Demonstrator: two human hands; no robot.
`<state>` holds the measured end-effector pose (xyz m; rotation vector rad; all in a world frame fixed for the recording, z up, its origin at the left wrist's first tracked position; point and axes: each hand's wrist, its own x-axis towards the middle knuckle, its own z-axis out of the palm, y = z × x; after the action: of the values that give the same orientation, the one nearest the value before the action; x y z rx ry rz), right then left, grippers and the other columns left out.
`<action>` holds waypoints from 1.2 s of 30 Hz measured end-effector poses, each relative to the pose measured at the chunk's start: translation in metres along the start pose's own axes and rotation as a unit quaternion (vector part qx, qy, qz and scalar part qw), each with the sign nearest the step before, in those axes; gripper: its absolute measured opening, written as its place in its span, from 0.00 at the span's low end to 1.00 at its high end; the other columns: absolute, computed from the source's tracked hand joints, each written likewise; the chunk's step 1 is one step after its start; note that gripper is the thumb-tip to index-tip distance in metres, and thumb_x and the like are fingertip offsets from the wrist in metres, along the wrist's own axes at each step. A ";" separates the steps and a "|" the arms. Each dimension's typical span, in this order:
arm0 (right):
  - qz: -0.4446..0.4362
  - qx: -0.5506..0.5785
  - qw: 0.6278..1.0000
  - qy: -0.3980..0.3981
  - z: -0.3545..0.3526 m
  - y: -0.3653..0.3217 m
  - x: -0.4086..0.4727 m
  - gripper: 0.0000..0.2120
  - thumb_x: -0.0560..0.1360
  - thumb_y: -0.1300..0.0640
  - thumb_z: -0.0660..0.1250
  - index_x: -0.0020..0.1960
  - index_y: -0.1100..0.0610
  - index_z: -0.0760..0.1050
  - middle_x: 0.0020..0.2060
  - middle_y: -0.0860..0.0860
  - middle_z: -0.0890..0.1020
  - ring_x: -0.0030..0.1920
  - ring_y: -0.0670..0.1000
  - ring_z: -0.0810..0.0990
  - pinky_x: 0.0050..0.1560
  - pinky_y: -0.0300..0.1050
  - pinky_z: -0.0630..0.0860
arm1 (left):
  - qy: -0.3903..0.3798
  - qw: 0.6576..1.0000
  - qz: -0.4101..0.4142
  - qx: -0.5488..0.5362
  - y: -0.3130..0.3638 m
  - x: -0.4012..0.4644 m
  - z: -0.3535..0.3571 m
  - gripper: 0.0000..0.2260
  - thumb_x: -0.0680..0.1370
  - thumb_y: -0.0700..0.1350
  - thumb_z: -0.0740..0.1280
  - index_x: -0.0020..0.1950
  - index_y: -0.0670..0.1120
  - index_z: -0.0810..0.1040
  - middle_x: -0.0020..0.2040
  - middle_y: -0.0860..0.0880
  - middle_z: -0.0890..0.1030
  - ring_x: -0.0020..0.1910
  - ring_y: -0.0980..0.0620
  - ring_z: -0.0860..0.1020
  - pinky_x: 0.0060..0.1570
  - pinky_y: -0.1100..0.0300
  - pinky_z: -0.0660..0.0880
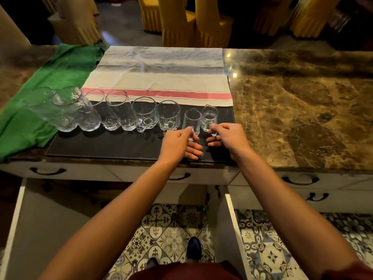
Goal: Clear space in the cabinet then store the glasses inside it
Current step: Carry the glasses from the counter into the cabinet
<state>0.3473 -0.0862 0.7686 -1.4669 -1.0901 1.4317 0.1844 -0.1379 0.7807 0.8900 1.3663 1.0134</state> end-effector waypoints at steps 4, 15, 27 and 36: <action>-0.020 0.000 1.000 0.011 -0.003 0.006 -0.012 0.11 0.78 0.57 0.70 0.41 0.62 0.82 0.38 0.56 0.83 0.39 0.58 0.84 0.41 0.48 0.82 | 0.011 1.000 0.017 -0.020 -0.009 -0.012 -0.007 0.20 0.84 0.53 0.62 0.44 0.38 0.79 0.38 0.34 0.85 0.37 0.37 0.85 0.31 0.55 0.82; -0.074 -0.004 0.996 0.045 0.019 0.007 -0.090 0.12 0.78 0.53 0.71 0.40 0.59 0.82 0.36 0.53 0.83 0.36 0.51 0.80 0.36 0.42 0.79 | -0.023 0.996 0.035 -0.078 -0.024 -0.067 -0.063 0.19 0.83 0.53 0.64 0.42 0.38 0.77 0.39 0.33 0.84 0.36 0.38 0.85 0.28 0.58 0.80; -0.066 0.021 0.993 0.090 0.112 0.039 -0.192 0.11 0.80 0.58 0.67 0.42 0.62 0.80 0.33 0.51 0.81 0.31 0.48 0.79 0.32 0.40 0.78 | -0.058 0.997 -0.005 -0.043 -0.057 -0.144 -0.185 0.19 0.84 0.52 0.61 0.42 0.39 0.78 0.39 0.33 0.84 0.35 0.39 0.85 0.26 0.59 0.80; -0.055 0.020 0.996 0.071 0.145 0.055 -0.231 0.11 0.80 0.55 0.67 0.49 0.63 0.81 0.40 0.56 0.82 0.37 0.52 0.81 0.36 0.42 0.80 | -0.050 0.998 0.002 -0.026 -0.079 -0.180 -0.233 0.20 0.84 0.54 0.61 0.45 0.39 0.78 0.40 0.33 0.84 0.36 0.39 0.85 0.27 0.59 0.80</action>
<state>0.2074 -0.3261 0.7828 -1.4360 -1.0313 1.2465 -0.0342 -0.3494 0.7605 0.8924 1.2491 0.9904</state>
